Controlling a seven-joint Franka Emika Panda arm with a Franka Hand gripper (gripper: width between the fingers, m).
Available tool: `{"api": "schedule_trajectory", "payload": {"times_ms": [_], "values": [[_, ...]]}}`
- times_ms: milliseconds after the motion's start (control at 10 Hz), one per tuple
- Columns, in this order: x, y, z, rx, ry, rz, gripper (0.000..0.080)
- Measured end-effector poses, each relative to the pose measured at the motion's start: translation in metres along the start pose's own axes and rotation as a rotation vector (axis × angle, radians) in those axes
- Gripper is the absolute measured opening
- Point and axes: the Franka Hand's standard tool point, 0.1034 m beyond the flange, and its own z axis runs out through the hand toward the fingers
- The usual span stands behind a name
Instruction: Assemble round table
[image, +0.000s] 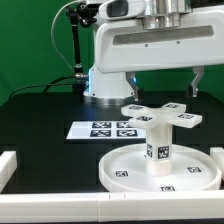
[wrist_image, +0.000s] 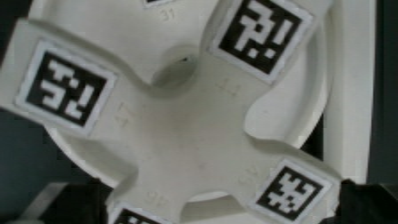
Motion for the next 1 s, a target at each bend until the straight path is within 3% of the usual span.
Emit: {"api": "schedule_trajectory", "payload": {"times_ms": [600, 1000], "values": [[0.002, 0.001, -0.001, -0.008, -0.005, -0.441, 0.0649], [0.012, 0.006, -0.003, -0.036, -0.018, -0.863, 0.0649]]}}
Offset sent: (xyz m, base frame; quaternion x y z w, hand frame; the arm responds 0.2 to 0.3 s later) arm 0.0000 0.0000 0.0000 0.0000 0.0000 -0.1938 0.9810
